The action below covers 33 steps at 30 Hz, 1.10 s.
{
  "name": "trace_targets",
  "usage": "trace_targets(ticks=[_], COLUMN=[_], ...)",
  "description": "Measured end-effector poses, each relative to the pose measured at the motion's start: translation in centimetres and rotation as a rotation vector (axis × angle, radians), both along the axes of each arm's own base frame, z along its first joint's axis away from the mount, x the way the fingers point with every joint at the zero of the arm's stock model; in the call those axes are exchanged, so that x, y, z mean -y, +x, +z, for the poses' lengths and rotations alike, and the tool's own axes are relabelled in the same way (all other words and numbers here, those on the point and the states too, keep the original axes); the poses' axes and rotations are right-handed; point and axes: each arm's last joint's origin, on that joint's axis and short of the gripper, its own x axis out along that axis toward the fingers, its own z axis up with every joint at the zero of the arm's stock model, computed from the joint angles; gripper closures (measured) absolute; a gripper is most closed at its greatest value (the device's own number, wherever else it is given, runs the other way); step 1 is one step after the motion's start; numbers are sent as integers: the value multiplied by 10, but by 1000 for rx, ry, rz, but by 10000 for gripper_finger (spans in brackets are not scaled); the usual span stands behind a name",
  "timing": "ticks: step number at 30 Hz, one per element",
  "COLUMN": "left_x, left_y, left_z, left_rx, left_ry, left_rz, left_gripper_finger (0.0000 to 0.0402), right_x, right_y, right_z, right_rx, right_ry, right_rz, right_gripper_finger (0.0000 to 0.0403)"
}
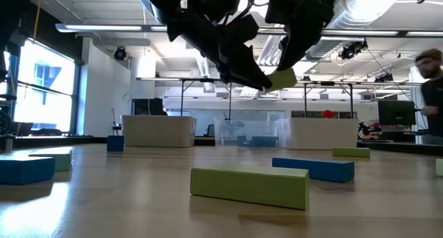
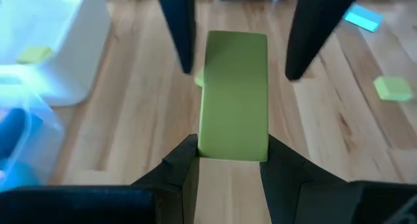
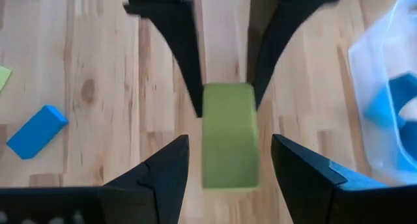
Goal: Sort & place blocks by color
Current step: Put the green block into the white bin
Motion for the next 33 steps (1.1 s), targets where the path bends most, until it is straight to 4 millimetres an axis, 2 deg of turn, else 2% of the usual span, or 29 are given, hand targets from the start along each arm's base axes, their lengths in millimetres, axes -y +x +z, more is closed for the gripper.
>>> trace_targets(ticks=[10,12,17,26,33], left_x=[2,2,2,0,-4], left_y=[8,8,7,7,1], left_z=[15,15,15,15,8], left_rx=[41,39,37,29,-63], left_ry=[41,40,40,52,72], left_rz=[-7,-7,-10,16,40], left_gripper_finger=[298,297,287,248,201], right_x=[1,2,1,2,6], right_y=[-2,-2,-2,-3,-14], right_z=[-1,-1,-1,-2,-6], right_rx=[-27,-28,-33,-41,-146], right_ry=[-36,-30,-28,-37,-100], right_rz=[-51,-68,-58,-138,-316], right_gripper_finger=[203,220,297,297,297])
